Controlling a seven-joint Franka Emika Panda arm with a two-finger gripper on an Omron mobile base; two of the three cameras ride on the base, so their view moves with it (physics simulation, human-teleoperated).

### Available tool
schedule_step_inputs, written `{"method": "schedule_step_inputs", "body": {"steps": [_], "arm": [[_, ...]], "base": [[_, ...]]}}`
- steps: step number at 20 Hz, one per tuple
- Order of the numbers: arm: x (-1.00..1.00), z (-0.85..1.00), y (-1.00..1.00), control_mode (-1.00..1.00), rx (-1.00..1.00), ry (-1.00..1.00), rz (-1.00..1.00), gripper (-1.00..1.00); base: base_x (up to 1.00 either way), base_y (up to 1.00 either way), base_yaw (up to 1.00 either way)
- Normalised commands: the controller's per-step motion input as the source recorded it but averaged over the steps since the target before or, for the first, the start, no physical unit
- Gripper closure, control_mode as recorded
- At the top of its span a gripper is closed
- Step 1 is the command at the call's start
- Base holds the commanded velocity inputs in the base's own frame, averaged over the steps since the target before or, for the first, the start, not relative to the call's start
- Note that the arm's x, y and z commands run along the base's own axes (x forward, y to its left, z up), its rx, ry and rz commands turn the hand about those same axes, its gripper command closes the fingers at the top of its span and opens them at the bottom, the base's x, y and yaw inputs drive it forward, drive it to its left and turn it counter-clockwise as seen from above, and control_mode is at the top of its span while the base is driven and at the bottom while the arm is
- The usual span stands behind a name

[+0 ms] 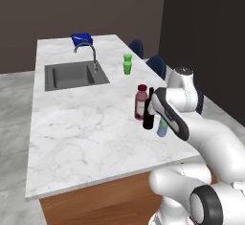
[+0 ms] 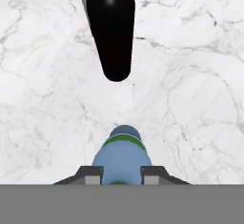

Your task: Place the drinks on the dining counter in a tight cluster.

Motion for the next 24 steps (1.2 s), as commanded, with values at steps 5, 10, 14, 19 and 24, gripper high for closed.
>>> {"method": "schedule_step_inputs", "body": {"steps": [5, 10, 14, 19, 24], "arm": [[0.29, -0.20, 0.00, -1.00, 0.00, 0.01, 0.00, 1.00], [0.22, -0.17, 0.00, -1.00, 0.00, 0.01, 0.00, 1.00], [0.17, -0.16, 0.00, -1.00, 0.00, 0.00, 0.00, 1.00], [0.15, -0.24, 0.00, -1.00, 0.00, 0.00, 0.00, 1.00], [0.06, -0.21, 0.00, -1.00, 0.00, 0.00, 0.00, 1.00]], "base": [[0.00, 0.00, 0.00], [0.00, 0.00, 0.00], [0.00, 0.00, 0.00], [0.00, 0.00, 0.00], [0.00, 0.00, 0.00]]}}
